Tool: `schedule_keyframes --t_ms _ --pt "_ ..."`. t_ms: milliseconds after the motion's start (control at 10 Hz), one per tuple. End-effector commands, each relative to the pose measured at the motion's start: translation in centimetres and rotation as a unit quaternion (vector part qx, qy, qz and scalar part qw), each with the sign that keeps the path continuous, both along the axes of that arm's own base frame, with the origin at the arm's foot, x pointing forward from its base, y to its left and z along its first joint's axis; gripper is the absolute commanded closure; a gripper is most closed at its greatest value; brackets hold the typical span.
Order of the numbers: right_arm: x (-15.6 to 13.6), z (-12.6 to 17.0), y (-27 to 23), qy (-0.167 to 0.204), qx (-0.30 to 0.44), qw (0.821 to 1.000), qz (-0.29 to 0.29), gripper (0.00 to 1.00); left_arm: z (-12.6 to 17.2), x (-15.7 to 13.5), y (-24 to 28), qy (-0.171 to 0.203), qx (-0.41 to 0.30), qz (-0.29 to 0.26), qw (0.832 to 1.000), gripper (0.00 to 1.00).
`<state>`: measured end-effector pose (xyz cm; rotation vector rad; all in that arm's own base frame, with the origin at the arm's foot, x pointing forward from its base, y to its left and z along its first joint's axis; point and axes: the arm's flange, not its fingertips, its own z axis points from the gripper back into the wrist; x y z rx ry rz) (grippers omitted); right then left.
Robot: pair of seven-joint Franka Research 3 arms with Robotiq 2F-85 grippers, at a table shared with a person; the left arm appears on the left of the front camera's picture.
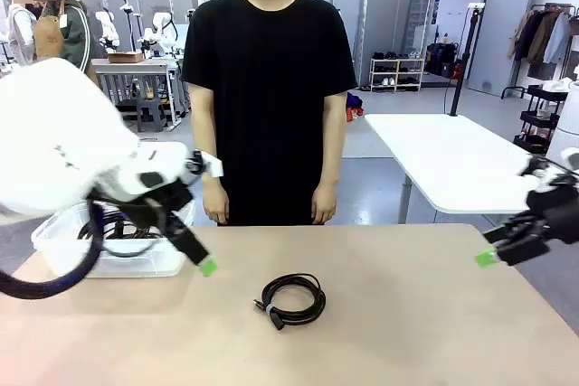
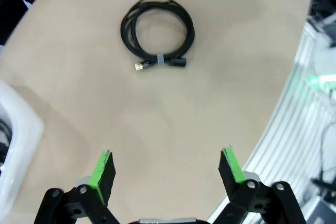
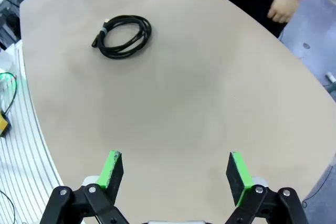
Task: Organize and store the cables.
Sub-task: Place the USB Extension Cable into the Organizing box.
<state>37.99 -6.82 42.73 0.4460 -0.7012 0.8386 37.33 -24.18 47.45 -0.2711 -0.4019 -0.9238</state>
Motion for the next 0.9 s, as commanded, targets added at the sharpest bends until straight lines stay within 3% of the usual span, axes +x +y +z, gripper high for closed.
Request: schedule_keyframes --t_ms 0,400,600,700,800 --pt "-3.6 -1.9 -3.1 -0.022 0.022 0.999 0.008 0.00 -0.7 2.1 -4.6 -0.010 0.028 0.051 0.998 0.00" --pt "-6.3 -4.6 -5.8 -0.057 0.044 0.997 0.030 0.00 -3.6 4.5 -10.8 0.032 0.093 0.096 0.990 0.00" --pt "-7.1 -5.2 -6.7 -0.086 0.066 0.994 0.025 0.00 -4.6 5.0 -12.3 0.017 0.106 0.084 0.991 0.00" --pt "-6.9 -5.5 -7.0 -0.096 0.061 0.993 0.037 0.00 -4.8 5.2 -12.1 0.008 0.112 0.070 0.991 0.00" --pt "-3.7 -2.7 -8.4 -0.059 0.047 0.997 0.022 0.00 -5.1 4.4 -10.7 0.019 0.093 0.088 0.992 0.00"
